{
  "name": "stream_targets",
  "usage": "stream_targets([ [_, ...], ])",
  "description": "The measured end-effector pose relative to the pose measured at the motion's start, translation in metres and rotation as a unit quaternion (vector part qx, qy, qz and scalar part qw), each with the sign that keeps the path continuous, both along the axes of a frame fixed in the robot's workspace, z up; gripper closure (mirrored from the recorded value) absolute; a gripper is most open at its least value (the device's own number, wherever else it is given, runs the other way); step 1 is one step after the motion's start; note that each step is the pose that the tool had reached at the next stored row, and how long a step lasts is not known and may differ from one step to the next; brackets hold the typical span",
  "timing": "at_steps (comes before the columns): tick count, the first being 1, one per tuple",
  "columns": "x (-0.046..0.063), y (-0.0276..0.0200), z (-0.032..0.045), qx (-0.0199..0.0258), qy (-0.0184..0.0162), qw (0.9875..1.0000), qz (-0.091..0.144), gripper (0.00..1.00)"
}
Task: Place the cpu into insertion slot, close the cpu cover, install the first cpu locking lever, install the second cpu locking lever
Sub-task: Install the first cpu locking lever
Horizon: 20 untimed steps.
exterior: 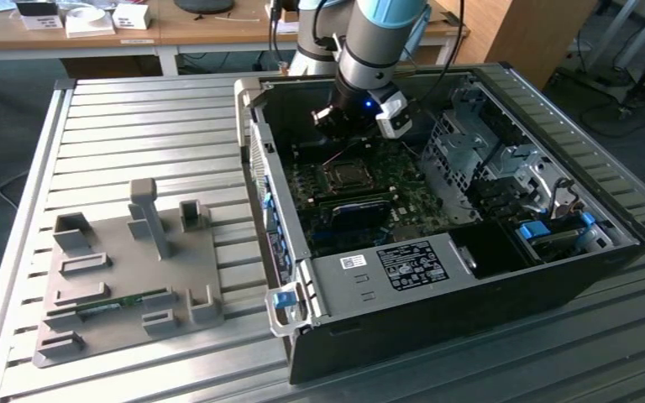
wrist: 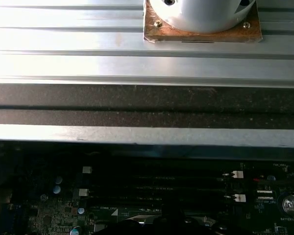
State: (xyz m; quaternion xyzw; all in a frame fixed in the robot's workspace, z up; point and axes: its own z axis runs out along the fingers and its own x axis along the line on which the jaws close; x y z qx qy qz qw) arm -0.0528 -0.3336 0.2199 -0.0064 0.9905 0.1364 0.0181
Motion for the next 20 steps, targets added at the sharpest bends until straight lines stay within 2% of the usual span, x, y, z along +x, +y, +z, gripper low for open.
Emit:
stream_targets([
  [20, 0.0000, -0.0001, -0.0019, -0.0001, 0.0001, 1.0000, 0.000, 0.89],
])
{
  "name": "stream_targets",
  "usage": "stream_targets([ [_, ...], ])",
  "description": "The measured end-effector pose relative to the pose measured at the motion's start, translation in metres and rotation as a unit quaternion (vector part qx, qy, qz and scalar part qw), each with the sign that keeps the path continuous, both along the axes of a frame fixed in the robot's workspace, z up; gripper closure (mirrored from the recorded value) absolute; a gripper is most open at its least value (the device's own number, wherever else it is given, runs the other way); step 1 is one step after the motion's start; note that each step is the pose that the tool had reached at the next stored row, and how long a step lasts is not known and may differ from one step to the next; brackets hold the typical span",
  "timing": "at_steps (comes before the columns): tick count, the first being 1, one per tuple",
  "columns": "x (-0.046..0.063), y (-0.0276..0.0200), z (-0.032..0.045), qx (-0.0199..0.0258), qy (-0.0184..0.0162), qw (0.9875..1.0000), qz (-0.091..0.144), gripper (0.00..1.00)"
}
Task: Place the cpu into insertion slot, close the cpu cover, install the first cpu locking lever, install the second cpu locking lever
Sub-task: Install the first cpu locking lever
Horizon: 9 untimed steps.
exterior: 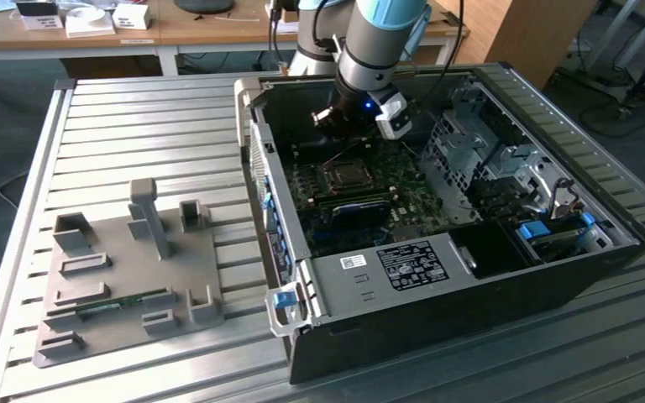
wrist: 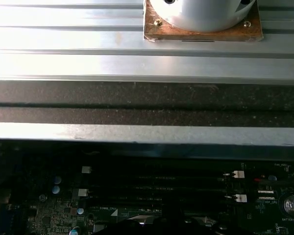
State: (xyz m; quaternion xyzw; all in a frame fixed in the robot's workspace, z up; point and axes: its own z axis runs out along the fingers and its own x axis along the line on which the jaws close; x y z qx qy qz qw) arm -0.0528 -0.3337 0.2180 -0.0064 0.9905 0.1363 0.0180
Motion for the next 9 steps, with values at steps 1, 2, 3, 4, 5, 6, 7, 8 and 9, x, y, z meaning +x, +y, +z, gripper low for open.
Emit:
stream_targets([
  [1, 0.0000, 0.0000, 0.0000, 0.0000, 0.0000, 1.0000, 0.000, 0.89],
  [2, 0.0000, 0.0000, -0.0001, 0.0000, 0.0000, 1.0000, 0.000, 0.89],
  [3, 0.0000, 0.0000, -0.0001, 0.0001, -0.0001, 1.0000, 0.000, 0.89],
  [4, 0.0000, 0.0000, -0.0001, 0.0001, -0.0001, 1.0000, 0.000, 0.89],
  [5, 0.0000, 0.0000, -0.0004, 0.0002, -0.0001, 1.0000, 0.000, 0.89],
  [6, 0.0001, 0.0001, -0.0010, 0.0003, -0.0002, 1.0000, 0.000, 0.89],
  [7, 0.0000, 0.0001, -0.0012, 0.0002, -0.0001, 1.0000, 0.000, 0.89],
  [8, 0.0000, 0.0000, -0.0014, 0.0000, 0.0000, 1.0000, 0.000, 0.89],
  [9, 0.0000, 0.0000, -0.0018, 0.0000, 0.0000, 1.0000, 0.000, 0.89],
])
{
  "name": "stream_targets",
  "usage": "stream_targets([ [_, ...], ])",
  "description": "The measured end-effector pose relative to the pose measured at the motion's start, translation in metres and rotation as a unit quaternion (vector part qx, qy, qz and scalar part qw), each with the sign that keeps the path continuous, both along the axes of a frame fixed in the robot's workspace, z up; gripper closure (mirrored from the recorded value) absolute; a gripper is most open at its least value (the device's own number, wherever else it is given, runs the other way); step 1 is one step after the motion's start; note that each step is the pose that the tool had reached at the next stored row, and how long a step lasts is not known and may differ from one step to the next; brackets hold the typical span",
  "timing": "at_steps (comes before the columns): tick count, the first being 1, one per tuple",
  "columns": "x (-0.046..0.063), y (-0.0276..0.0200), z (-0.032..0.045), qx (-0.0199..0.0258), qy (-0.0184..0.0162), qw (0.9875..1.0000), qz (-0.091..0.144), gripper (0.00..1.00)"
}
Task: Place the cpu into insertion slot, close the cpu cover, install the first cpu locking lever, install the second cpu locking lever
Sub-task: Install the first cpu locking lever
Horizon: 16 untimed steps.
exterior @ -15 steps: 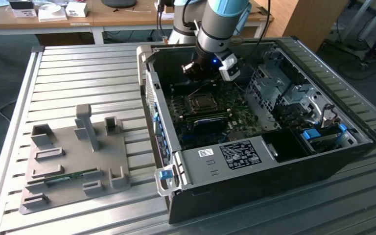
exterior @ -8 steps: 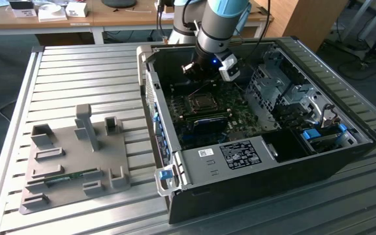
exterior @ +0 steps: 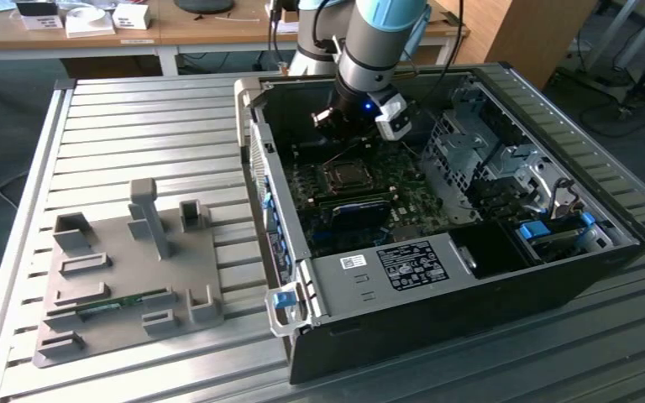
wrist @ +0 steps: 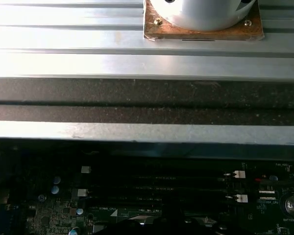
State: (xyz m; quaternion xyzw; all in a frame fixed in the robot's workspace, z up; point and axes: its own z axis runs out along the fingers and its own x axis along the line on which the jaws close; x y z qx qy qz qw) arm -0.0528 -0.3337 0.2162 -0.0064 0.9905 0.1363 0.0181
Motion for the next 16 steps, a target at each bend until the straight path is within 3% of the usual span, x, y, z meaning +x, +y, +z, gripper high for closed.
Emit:
stream_targets([
  [10, 0.0000, -0.0038, -0.0001, 0.0001, 0.0000, 1.0000, 0.000, 0.89],
  [16, 0.0001, -0.0033, -0.0009, 0.0000, 0.0000, 1.0000, 0.000, 0.89],
])
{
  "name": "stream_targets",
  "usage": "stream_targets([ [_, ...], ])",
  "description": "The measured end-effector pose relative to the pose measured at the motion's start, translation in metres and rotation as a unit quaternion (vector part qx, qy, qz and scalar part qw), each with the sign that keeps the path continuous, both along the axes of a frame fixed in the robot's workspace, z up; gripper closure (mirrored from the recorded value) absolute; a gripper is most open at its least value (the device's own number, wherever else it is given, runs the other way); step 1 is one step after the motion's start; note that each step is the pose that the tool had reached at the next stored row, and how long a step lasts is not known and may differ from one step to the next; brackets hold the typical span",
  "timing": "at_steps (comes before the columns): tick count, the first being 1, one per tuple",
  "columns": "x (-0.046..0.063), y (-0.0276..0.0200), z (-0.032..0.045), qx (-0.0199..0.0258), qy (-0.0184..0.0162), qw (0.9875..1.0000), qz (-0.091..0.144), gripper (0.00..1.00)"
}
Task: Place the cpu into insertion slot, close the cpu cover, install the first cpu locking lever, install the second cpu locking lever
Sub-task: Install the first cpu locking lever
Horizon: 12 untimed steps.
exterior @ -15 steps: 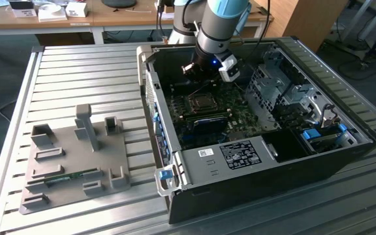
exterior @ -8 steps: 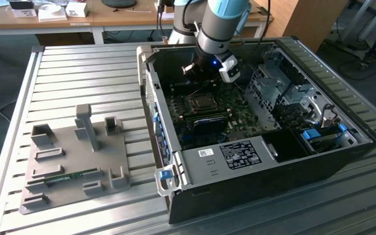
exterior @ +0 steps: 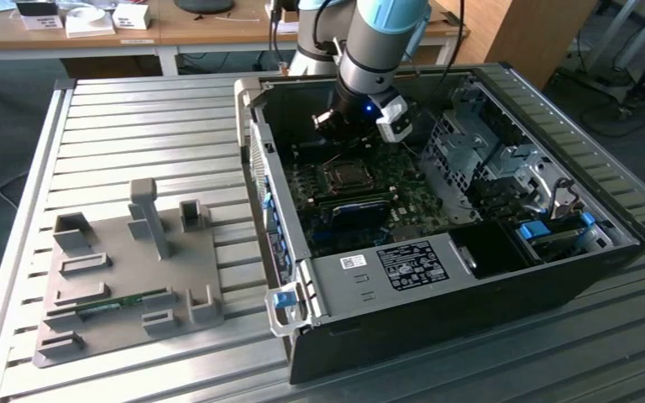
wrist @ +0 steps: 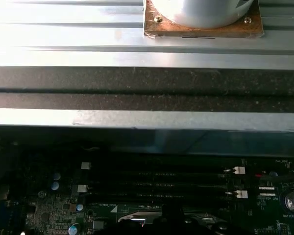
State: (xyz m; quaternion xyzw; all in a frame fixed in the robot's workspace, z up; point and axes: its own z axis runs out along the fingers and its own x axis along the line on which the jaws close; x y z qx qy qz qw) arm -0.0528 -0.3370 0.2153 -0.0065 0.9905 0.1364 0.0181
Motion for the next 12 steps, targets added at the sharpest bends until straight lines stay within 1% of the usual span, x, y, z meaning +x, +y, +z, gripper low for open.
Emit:
stream_targets([
  [12, 0.0001, 0.0014, -0.0009, -0.0001, 0.0000, 1.0000, 0.000, 0.89],
])
